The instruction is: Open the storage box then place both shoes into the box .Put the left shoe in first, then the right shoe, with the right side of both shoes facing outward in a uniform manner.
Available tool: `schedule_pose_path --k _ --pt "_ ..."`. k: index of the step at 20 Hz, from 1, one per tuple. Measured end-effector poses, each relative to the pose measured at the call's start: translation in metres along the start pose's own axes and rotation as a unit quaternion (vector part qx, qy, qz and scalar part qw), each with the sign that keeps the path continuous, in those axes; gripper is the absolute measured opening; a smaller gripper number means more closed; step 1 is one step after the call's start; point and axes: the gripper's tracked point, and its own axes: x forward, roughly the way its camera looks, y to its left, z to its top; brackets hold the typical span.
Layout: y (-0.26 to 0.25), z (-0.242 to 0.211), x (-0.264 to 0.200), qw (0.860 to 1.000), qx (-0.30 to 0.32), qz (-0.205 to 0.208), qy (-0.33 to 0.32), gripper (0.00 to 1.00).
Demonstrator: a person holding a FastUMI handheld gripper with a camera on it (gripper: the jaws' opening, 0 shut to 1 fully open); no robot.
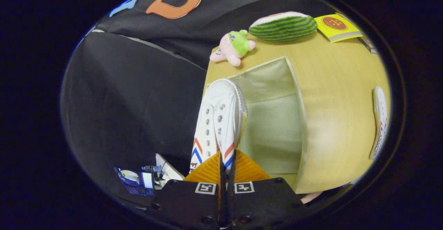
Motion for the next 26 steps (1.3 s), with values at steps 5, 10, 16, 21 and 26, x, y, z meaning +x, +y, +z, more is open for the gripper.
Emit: schedule_pose_path --k 5,10,16,21,26 --pt "-0.016 -0.012 0.036 0.998 0.019 -0.022 0.059 0.06" --pt "0.008 -0.013 0.037 0.998 -0.008 0.021 0.053 0.49" --pt "0.009 -0.011 0.013 0.998 -0.054 0.015 0.024 0.84" --pt "-0.006 -0.012 -0.045 0.994 -0.112 -0.008 -0.016 0.88" --pt "-0.067 0.016 -0.133 0.978 -0.169 -0.088 -0.089 0.88"
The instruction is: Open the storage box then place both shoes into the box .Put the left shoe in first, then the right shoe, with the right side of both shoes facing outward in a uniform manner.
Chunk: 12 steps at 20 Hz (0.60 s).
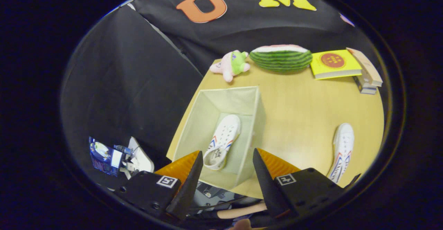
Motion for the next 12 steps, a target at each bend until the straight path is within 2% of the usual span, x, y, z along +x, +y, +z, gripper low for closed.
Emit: schedule_pose_path --k 4,7,10,12 --pt "-0.101 -0.006 -0.039 0.994 -0.018 -0.103 -0.020 0.90" --pt "-0.182 -0.046 -0.047 0.985 -0.009 -0.168 0.020 0.91" --pt "-0.255 -0.091 -0.040 0.976 0.020 -0.206 0.067 0.92" --pt "-0.290 -0.114 -0.029 0.971 0.057 -0.211 0.092 0.93"
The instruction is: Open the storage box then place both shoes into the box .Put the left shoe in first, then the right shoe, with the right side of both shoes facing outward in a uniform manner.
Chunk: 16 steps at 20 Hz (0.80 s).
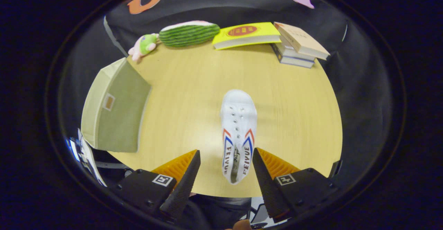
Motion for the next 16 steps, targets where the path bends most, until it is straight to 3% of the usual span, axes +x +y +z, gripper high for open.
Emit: schedule_pose_path --k 7,13,16 --pt "-0.050 0.006 0.048 0.999 0.027 -0.007 0.034 0.92" --pt "-0.042 0.004 0.076 0.997 0.033 0.020 0.072 0.90" --pt "-0.035 0.005 0.080 0.996 0.035 0.033 0.069 0.82"
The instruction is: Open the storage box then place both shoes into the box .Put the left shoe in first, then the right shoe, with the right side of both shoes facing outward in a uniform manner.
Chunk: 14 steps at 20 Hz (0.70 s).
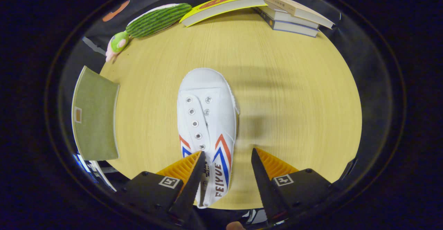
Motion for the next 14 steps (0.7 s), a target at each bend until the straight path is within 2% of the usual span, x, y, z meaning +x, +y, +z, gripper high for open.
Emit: schedule_pose_path --k 3,7,10,11,12,14 --pt "0.012 -0.001 0.007 0.999 0.008 0.033 0.000 0.67" --pt "0.009 0.000 0.006 1.000 0.002 0.022 -0.017 0.48" --pt "0.009 -0.002 0.000 1.000 0.004 0.011 -0.026 0.26" --pt "0.008 -0.001 -0.004 0.999 0.008 0.008 -0.033 0.22" --pt "0.011 0.000 -0.007 0.999 0.012 0.009 -0.038 0.09" --pt "0.016 -0.002 -0.012 0.999 0.022 0.014 -0.042 0.06"
